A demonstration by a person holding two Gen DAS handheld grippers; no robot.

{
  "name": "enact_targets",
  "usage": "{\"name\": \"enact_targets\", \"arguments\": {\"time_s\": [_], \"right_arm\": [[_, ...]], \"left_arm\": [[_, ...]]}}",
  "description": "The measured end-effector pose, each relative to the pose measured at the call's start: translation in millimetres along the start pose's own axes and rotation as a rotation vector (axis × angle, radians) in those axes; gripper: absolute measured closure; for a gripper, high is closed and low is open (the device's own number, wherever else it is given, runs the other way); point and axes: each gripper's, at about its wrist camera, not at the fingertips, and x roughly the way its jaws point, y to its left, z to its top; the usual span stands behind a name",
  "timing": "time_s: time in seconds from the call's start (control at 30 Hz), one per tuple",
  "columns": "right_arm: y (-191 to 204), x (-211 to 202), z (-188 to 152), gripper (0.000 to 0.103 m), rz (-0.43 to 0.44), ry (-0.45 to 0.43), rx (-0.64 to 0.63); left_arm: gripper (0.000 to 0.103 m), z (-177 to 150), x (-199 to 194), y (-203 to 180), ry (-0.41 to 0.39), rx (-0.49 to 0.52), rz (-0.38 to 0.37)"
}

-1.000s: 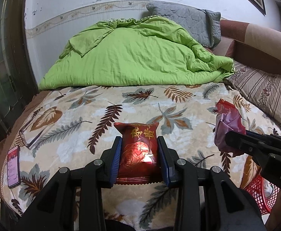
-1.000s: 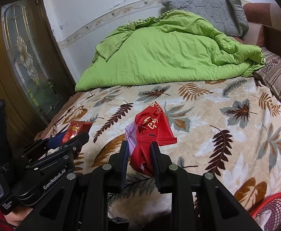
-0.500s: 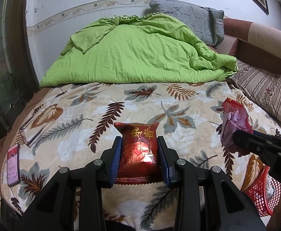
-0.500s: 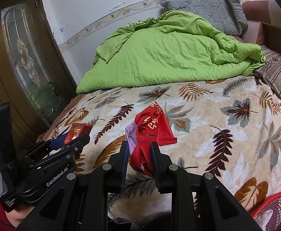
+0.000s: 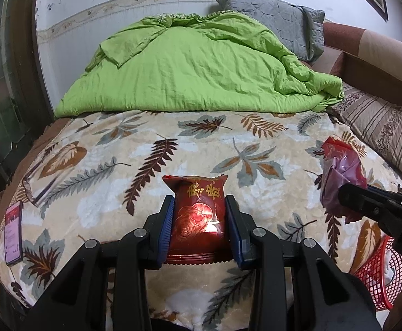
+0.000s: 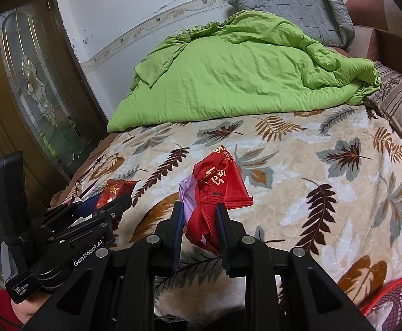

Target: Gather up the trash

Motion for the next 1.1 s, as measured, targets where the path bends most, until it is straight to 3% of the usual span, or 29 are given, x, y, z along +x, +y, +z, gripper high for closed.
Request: {"name": "enact_targets", "arguments": {"time_s": [0.17, 0.4, 0.6, 0.77, 0.93, 1.1], "right_arm": [[-3, 0, -1, 0.078, -0.006, -0.007, 0.005], [-28, -15, -1, 0.078, -0.015, -0.018, 0.072], [-62, -55, -11, 0.078, -0.057, -0.043, 0.148], [-109, -113, -38, 0.078, -0.166, -0.078, 0.248], [-160, -175, -80, 0.078, -0.315, -0.117, 0.397], [-201, -209, -120, 0.076, -0.409, -0.116, 0.527]], "left_arm": [[0.068, 1, 3, -2, 0.001, 0.004, -0.021], [0.068, 8, 3, -15, 0.007, 0.027, -0.149], [0.068, 15, -5, -48, 0.012, 0.087, -0.262], [0.068, 13, -13, -110, 0.065, 0.187, -0.457], [0.068, -2, -20, -195, 0.194, 0.309, -0.713], [0.068, -24, -20, -264, 0.308, 0.413, -0.867]]}}
